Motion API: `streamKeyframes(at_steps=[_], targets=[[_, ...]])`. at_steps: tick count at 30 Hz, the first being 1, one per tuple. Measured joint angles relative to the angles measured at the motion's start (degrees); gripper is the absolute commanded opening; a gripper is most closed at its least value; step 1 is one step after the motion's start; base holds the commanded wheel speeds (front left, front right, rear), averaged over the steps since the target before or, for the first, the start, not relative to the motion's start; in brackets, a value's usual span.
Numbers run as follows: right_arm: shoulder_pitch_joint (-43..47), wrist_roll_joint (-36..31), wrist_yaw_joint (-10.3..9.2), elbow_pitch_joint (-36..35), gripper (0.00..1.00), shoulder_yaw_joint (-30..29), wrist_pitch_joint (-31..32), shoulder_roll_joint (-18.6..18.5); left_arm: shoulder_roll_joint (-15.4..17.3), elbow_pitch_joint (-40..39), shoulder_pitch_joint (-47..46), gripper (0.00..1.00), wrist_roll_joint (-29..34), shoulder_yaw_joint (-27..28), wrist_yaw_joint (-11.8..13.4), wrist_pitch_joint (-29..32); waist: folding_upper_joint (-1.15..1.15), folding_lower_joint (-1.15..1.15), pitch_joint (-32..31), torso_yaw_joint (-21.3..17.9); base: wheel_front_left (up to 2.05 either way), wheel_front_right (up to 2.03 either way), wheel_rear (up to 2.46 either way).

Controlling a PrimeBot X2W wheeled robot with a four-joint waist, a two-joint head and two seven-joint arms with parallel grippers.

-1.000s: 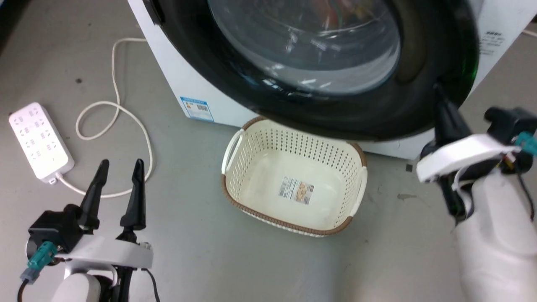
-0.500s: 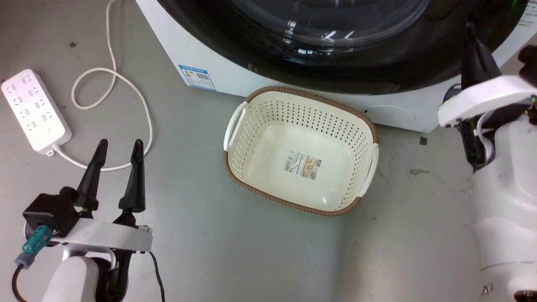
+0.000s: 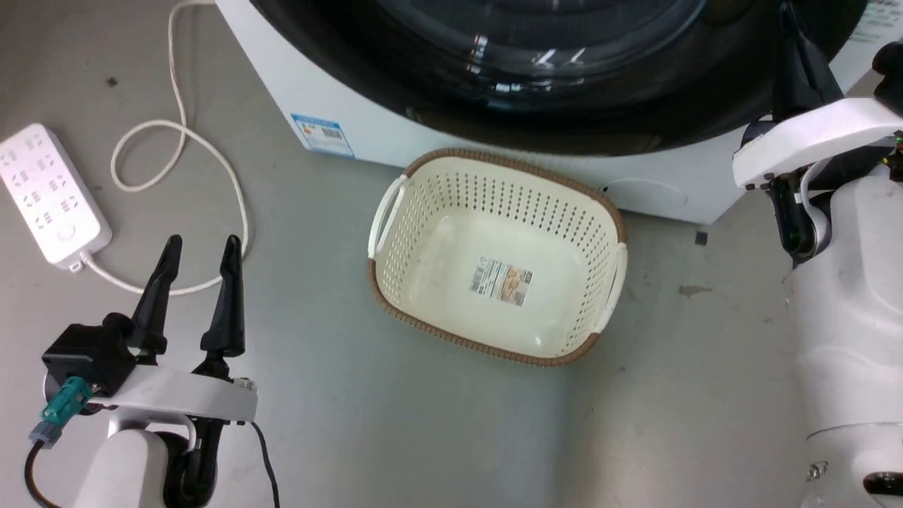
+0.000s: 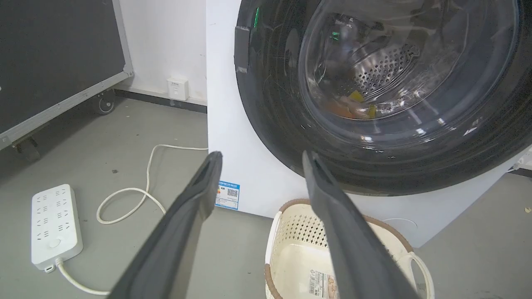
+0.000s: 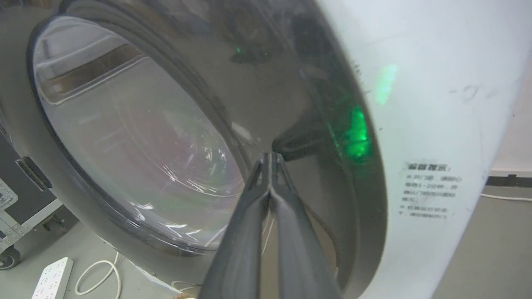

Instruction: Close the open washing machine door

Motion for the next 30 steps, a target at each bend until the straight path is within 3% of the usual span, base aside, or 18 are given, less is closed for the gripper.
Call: streamKeyframes(at_steps=[8, 13, 23, 30], targets=[[7.8, 3.6, -0.05, -10.3, 0.00, 2.8, 0.0, -0.1, -0.8, 1.2, 1.2, 1.00, 1.0, 1.1, -0.1, 0.0, 0.00, -0.01, -4.9, -1.4, 0.00, 0.00, 0.00], [17.9, 4.6, -0.05, -19.1, 0.00, 3.0, 0.0, -0.2, -1.9, 1.6, 4.8, 1.00, 2.3, 1.4, 0.4, 0.0, 0.00, -0.02, -10.8, -3.5, 0.00, 0.00, 0.00], [33.7, 4.2, -0.05, -26.5, 0.00, 2.6, 1.9, -0.2, -3.4, 1.8, 9.9, 1.00, 2.6, 1.1, 2.6, 0.3, 0.00, -0.03, -20.7, -6.9, 0.00, 0.00, 0.00], [43.0, 6.1, -0.05, -31.8, 0.00, 2.6, 3.8, -0.2, -4.1, 1.3, 10.6, 1.00, 2.4, 0.6, 3.2, 1.2, 0.00, -0.02, -23.8, -8.8, 0.00, 0.00, 0.00]])
